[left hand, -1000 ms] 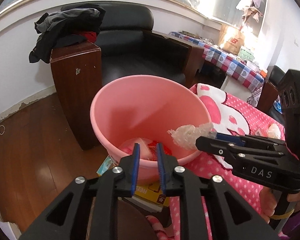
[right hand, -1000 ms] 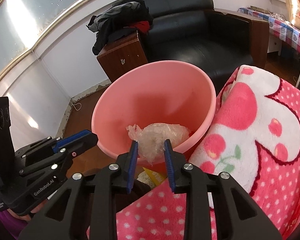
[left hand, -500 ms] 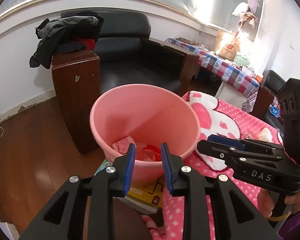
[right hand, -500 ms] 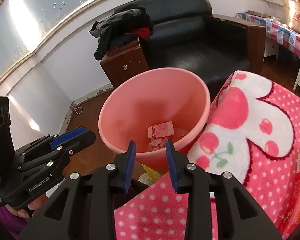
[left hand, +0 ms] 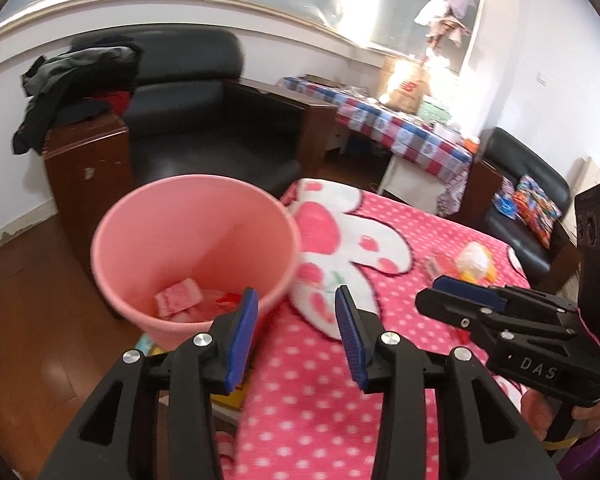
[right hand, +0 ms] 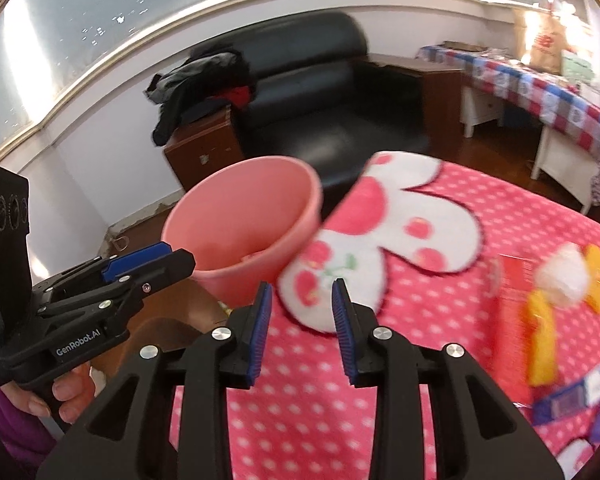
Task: Collect trash
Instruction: 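Move both open grippers back over the trash on the table, then grasp the yellow foam net sleeve with the left gripper while the right gripper grasps the white plastic bag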
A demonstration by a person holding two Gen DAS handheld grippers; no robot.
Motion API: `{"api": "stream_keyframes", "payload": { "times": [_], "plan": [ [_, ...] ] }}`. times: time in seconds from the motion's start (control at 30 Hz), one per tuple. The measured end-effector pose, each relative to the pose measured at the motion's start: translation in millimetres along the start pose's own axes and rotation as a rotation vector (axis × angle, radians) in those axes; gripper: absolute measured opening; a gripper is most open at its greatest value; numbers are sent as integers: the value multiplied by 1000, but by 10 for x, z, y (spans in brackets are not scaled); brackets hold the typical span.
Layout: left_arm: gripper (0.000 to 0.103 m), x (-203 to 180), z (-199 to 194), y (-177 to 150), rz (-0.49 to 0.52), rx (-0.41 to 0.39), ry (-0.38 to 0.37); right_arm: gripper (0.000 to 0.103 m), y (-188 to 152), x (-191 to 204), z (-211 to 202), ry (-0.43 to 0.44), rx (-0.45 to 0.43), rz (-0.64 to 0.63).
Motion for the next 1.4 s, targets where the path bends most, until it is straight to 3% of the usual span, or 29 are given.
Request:
{"api": "stream_keyframes", "payload": {
  "times": [0.8, 1.13, 1.4],
  "plan": [
    [40, -1483, 504, -85, 135, 110, -243, 32, -173, -1357, -1171, -307, -160, 158],
    [40, -2023, 884, -222, 195, 181, -308, 32, -355, -1762, -1300, -339, -164, 237],
    [40, -2287, 1238, -359, 228, 231, -297, 32, -445, -2015, -1294, -345, -156, 280]
  ]
}}
Point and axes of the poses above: each gripper's, at about its wrist camera, not at the fingertips, and z roughly the way its jaws point, x to its left, y to its top, the point moved 2 cm from there along z, roughly the way its jaws point, and after that the axes turned 10 degrees about -x, right-handed, at the moved point
